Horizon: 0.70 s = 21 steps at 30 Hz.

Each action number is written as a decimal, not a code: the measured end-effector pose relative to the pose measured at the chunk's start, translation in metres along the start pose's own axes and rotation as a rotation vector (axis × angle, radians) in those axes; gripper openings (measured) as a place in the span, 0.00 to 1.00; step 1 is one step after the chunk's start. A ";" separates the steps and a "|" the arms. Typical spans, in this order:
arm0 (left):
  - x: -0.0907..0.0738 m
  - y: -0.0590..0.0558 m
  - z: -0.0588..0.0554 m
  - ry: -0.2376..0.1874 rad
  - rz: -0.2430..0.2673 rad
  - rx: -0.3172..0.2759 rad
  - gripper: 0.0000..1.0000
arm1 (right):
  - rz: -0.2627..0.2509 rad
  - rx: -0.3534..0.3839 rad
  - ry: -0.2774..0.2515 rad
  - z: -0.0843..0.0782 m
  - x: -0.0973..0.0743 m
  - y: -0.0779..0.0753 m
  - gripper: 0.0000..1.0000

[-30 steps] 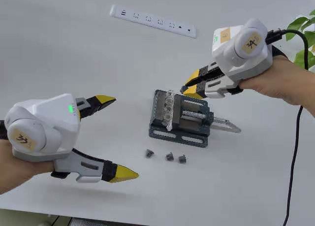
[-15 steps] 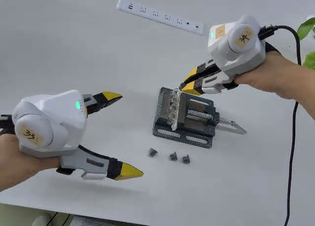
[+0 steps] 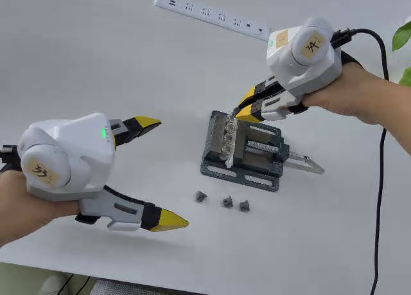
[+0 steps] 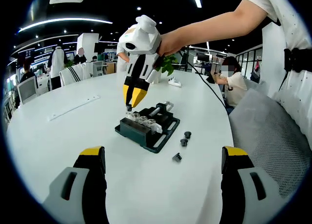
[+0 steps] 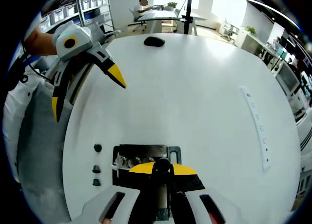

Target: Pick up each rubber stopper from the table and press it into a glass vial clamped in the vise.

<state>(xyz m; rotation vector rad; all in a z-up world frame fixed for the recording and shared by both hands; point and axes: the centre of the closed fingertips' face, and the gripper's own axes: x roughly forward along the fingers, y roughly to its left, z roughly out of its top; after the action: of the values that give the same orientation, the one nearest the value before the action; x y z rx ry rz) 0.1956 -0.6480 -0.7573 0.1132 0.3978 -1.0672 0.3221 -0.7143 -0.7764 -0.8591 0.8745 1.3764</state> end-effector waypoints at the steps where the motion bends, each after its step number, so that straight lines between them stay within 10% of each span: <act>1: 0.000 0.000 0.000 -0.001 0.000 0.000 0.99 | 0.002 -0.002 0.004 -0.001 0.001 0.000 0.07; 21: 0.001 0.000 -0.002 -0.005 0.004 -0.014 0.99 | 0.027 0.011 0.038 -0.003 0.006 0.001 0.07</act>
<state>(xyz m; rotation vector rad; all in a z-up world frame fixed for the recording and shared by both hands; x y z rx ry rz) 0.1955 -0.6479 -0.7593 0.0989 0.3998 -1.0608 0.3211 -0.7139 -0.7833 -0.8699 0.9251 1.3818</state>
